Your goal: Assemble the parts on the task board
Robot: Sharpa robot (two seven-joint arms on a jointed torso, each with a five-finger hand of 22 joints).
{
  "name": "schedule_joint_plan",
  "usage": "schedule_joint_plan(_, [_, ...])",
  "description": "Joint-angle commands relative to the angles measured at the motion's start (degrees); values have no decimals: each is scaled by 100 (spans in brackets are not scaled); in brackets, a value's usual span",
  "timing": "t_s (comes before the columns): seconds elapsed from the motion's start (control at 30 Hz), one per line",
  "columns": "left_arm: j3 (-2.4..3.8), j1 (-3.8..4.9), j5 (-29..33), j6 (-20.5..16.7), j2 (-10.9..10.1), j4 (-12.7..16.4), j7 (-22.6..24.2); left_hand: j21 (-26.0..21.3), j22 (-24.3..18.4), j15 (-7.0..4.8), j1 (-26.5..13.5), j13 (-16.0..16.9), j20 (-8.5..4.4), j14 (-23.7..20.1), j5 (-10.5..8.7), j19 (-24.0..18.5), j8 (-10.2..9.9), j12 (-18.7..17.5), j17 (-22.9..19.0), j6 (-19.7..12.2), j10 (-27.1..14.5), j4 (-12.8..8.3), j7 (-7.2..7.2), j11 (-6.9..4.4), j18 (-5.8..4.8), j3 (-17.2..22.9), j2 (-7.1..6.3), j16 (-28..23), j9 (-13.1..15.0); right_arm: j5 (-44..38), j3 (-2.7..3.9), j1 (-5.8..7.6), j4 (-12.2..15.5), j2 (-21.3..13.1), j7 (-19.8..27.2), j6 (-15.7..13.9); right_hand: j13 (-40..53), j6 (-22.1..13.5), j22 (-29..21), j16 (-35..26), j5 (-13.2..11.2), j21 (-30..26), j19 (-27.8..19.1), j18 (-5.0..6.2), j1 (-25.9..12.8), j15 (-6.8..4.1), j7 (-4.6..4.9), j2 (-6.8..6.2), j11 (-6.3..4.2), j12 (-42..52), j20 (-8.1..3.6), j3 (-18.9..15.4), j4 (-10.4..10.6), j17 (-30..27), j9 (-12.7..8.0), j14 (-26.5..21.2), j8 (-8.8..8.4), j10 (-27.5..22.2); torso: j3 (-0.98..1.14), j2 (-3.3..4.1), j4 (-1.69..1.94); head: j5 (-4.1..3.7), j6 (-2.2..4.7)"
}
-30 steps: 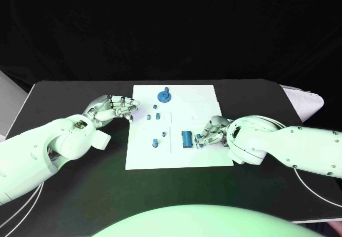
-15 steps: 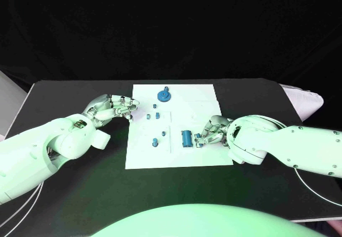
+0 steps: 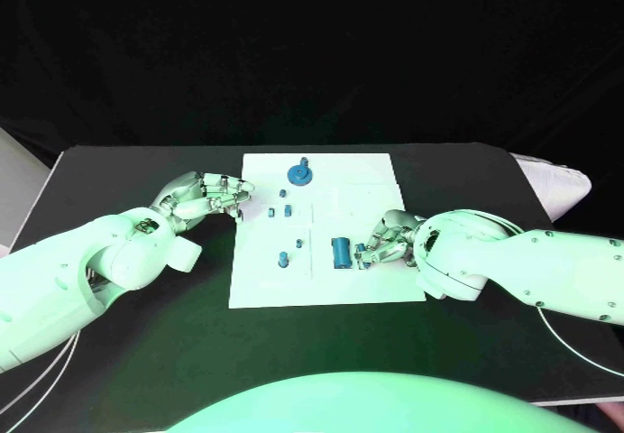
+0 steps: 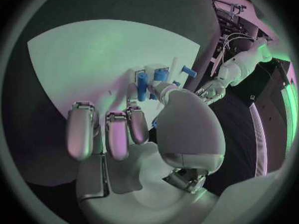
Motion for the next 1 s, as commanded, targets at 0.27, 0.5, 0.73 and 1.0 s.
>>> schedule_joint_plan(0.27, [3,-2,-11,92,5,9,23,-15,7,18,26,-5,15,13,21,36,-11,2,0,-11,-37,7,21,16,76,26,12,-36,-8,-103,-3,-6,-21,5,77,15,611,-71,1188,31,-64,-33,414,-63,-125,6,58,-11,22,-125,-6,-157,27,850,-19,454,-59,-55,2,-1,0,5,-13])
schedule_joint_plan(0.5, [3,-2,-11,92,4,8,21,-19,9,19,20,-10,16,12,22,31,-14,3,0,-14,-42,10,21,17,76,24,14,-40,-12,-93,-3,-6,-21,4,74,25,573,-106,1181,14,232,-65,406,-58,-224,26,79,-10,42,-190,15,-418,19,831,-38,446,-83,-99,4,-1,1,0,-13])
schedule_joint_plan(0.73, [3,-2,-11,93,3,7,21,-19,9,19,20,-10,16,12,22,31,-14,3,0,-14,-42,10,21,17,76,24,14,-40,-12,-92,-3,-6,-13,-2,74,-5,572,-106,1180,13,246,-72,405,-57,-251,28,82,-22,46,-193,16,-470,28,830,-40,446,-85,-101,1,-2,-1,-3,-13])
schedule_joint_plan(1.0, [3,-2,-11,93,3,5,22,-19,9,19,20,-10,16,12,22,31,-14,3,0,-14,-42,10,21,17,76,24,14,-40,-12,-150,-3,-6,18,-53,97,-32,575,-103,1182,17,253,-60,406,-59,-254,28,80,-12,45,-188,16,-482,28,836,-40,447,-84,-98,3,-1,3,-14,-13])
